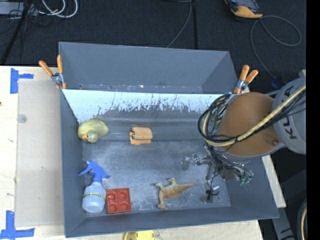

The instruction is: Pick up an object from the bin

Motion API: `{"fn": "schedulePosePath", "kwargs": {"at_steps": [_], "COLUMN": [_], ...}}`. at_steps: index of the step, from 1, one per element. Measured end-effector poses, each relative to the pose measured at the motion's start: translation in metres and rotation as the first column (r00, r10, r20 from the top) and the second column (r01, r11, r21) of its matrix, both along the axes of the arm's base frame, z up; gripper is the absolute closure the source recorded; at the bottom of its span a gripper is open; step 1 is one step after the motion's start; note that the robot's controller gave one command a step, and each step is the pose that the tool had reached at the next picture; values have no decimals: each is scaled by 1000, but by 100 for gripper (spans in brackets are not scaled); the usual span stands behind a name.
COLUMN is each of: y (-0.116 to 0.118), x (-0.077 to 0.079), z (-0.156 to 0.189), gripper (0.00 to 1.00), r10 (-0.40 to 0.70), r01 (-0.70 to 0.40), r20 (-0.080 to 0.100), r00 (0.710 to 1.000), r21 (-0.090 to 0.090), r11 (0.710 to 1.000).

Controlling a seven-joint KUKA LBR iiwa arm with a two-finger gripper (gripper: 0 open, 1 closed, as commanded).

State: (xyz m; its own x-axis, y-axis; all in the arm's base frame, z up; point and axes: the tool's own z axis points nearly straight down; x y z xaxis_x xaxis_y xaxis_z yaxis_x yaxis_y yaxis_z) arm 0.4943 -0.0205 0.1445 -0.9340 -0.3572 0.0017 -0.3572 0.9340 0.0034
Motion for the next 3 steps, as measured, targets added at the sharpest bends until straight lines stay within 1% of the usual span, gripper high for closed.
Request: {"fn": "schedulePosePath", "kwargs": {"at_steps": [1,2,3], "y": [33,63,63], "x": [-6,3,3], "z": [-49,-73,-73], "gripper": [0,100,100], "r10": [276,324,325], "r01": [-276,-324,-325], "r20": [1,7,7], "r00": [961,946,946], "r21": [-1,1,0], "r11": [961,946,946]}}
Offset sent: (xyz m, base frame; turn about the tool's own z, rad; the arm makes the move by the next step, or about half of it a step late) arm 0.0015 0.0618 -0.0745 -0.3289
